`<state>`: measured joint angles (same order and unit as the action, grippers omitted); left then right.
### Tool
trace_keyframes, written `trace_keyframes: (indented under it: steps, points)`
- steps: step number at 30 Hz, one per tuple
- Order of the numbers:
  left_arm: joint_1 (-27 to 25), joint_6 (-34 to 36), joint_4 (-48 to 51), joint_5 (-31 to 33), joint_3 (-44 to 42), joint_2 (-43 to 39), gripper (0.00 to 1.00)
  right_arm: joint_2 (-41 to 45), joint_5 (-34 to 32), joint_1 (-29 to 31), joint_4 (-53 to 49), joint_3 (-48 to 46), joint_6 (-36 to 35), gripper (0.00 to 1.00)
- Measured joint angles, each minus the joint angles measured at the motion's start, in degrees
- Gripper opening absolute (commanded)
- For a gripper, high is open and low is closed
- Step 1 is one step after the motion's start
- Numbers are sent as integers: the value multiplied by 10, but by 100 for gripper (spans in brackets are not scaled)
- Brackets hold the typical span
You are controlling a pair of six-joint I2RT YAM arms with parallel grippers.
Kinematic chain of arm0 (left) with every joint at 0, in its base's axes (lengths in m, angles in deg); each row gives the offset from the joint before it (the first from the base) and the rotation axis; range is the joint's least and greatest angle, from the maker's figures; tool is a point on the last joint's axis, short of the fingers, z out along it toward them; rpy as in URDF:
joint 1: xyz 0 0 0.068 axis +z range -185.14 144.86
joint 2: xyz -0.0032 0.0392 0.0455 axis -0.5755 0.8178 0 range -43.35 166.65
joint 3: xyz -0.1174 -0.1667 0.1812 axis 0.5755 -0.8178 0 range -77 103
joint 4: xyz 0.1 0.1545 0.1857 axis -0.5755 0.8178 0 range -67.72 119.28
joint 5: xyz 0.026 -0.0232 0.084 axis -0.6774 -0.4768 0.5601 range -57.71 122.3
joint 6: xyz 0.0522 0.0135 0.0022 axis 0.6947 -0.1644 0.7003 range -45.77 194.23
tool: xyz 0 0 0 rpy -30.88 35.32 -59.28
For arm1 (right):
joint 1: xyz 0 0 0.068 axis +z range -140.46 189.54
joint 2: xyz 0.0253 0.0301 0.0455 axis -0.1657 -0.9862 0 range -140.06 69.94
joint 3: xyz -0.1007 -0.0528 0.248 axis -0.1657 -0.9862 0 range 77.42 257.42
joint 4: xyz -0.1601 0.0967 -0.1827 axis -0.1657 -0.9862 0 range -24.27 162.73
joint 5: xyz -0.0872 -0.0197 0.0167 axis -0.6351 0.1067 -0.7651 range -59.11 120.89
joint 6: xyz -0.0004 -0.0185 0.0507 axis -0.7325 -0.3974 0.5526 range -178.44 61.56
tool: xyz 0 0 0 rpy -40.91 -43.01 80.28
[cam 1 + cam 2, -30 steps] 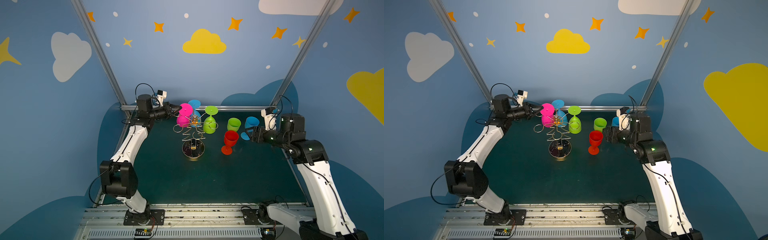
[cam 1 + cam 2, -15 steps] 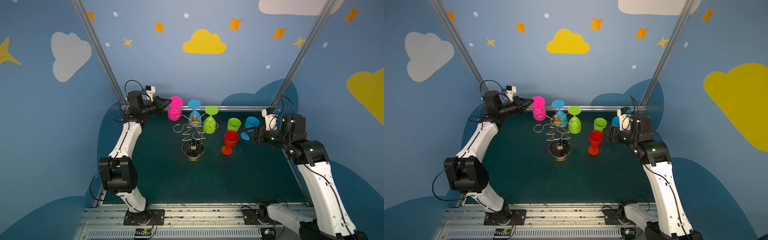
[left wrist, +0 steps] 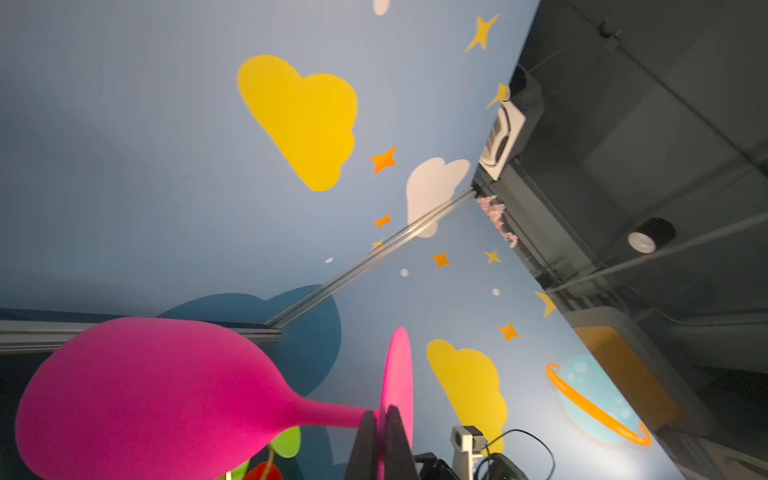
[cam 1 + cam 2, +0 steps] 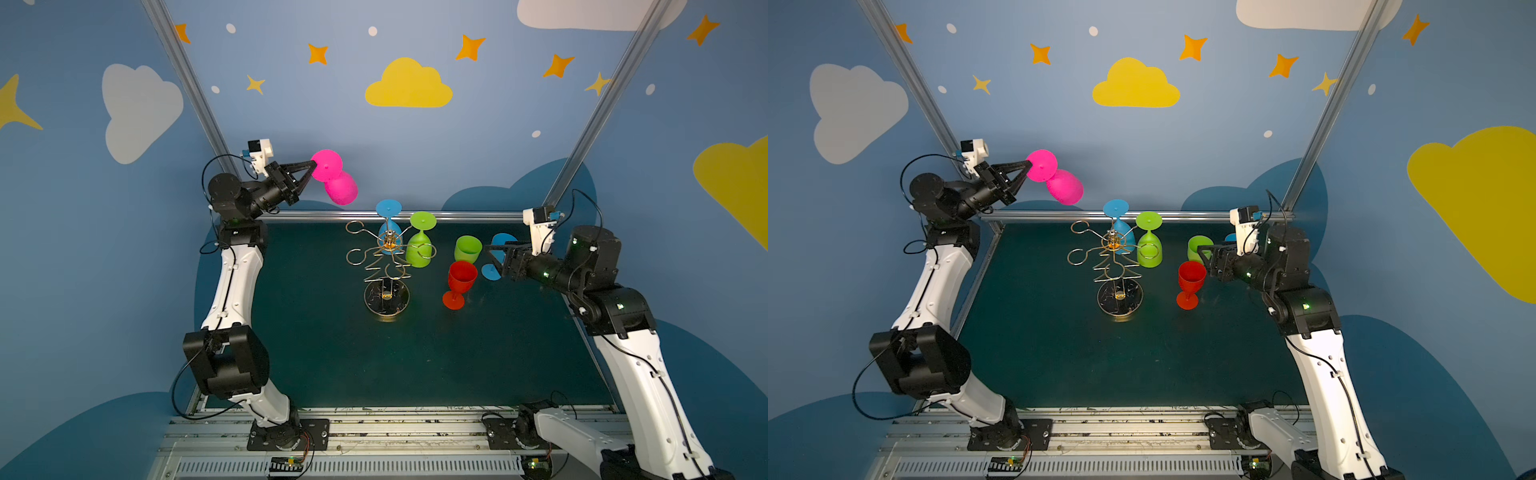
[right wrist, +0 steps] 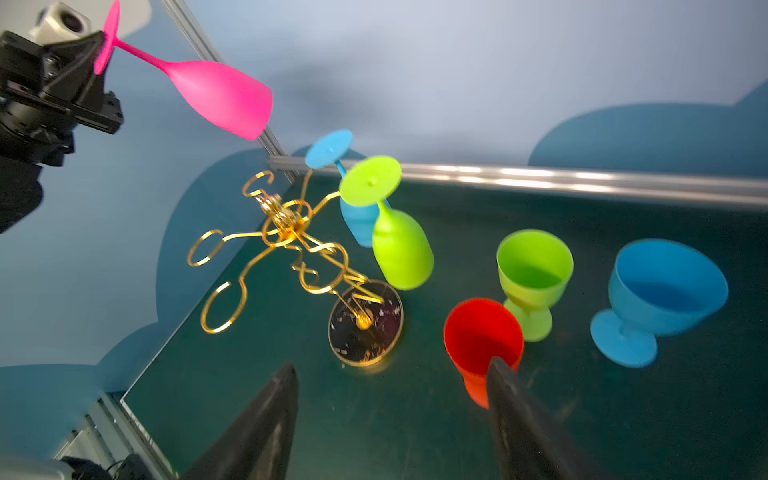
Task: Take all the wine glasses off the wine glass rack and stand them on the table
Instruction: 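Lift the magenta glass up off the rack hook with the left gripper, then hold the magenta glass up with the left gripper while the right gripper reaches its base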
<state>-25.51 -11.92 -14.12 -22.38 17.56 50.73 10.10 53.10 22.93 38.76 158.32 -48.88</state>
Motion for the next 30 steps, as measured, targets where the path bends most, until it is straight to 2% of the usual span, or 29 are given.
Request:
trace_keyframes:
  steps: [4, 10, 14, 17, 23, 30]
  points:
    - [-19, -65, -64, -7, 21, 0, 3, 0, 22, 28, 71, 0, -18, 72]
    - [-102, -109, -87, -17, 41, 3, 3, -18, 25, 106, 148, 5, -83, 75]
    - [-152, -146, -120, -24, 49, 15, 3, -35, 23, 131, 197, 5, -129, 78]
    - [-170, -171, -142, -23, 49, 26, 3, -48, 22, 144, 233, 5, -168, 82]
    - [-197, -173, -137, -24, 37, 31, 3, -75, 22, 163, 283, 6, -237, 85]
    - [-223, -157, -125, -25, 13, 23, 3, -127, 16, 185, 287, 36, -300, 85]
